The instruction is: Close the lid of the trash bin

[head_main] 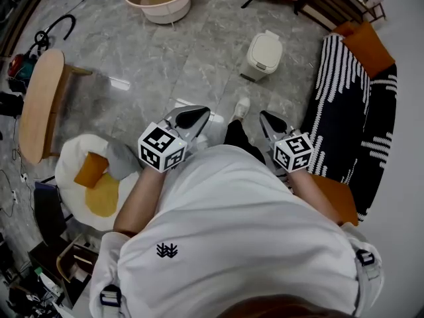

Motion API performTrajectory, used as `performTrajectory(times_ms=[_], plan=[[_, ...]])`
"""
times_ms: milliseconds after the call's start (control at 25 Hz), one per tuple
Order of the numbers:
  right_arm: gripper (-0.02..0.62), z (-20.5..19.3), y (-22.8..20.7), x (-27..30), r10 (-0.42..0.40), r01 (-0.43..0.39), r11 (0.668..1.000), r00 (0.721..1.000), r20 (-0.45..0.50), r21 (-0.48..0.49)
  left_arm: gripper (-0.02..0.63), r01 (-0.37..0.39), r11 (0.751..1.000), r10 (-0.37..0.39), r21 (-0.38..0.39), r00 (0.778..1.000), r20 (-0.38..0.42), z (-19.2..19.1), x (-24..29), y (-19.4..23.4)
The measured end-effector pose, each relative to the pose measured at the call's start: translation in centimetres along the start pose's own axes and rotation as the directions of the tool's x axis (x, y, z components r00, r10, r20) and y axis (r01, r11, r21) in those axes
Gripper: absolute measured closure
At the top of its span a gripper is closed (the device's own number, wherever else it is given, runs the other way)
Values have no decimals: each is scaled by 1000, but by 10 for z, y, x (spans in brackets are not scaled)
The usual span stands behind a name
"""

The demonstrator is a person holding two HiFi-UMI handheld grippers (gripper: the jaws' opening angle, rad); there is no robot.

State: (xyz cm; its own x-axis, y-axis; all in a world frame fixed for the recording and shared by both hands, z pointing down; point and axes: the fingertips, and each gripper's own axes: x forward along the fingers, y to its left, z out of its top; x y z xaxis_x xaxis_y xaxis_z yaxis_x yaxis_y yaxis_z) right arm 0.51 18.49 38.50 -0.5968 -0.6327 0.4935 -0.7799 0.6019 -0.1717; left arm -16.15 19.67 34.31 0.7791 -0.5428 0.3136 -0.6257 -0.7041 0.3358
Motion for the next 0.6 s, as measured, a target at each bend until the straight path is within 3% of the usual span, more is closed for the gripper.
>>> performTrajectory(times_ms=[600], plan=[[592, -3, -23, 14, -5, 5, 1000, 999, -36, 12, 549, 13, 1000, -13, 4, 999, -35, 0, 26, 16]])
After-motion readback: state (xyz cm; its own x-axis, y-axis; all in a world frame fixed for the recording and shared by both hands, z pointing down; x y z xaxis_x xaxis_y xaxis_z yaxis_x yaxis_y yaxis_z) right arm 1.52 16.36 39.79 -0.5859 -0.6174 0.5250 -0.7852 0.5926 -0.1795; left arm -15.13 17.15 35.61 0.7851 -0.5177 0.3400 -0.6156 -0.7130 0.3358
